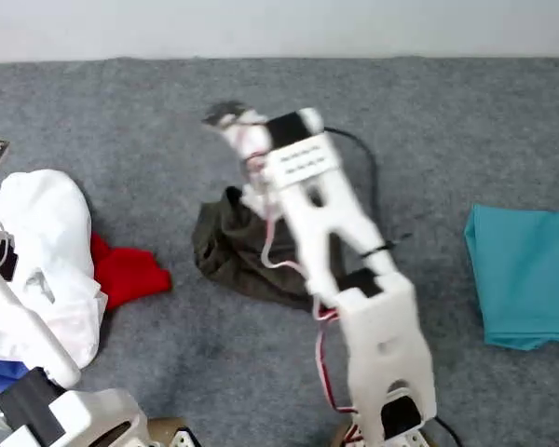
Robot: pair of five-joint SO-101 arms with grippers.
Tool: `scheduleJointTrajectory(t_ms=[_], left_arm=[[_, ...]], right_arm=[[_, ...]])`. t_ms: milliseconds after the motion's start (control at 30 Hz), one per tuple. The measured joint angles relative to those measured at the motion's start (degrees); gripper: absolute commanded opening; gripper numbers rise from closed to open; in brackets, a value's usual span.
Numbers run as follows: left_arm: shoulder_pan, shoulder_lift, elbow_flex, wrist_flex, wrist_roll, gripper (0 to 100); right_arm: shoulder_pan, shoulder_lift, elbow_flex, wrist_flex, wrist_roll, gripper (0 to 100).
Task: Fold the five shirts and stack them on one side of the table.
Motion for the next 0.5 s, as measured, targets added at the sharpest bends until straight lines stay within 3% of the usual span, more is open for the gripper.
scheduleJointTrajectory(t_ms=[267, 500], left_arm=[[0.00, 0.00, 0.00, 0.00, 0.00, 2], [0.00, 0.00, 0.00, 0.00, 0.00, 2]], right_arm=[[7.03, -8.00, 11.78, 0.00, 2.64, 1.0], [2.20, 1.23, 12.92, 0.00, 2.81, 1.0]])
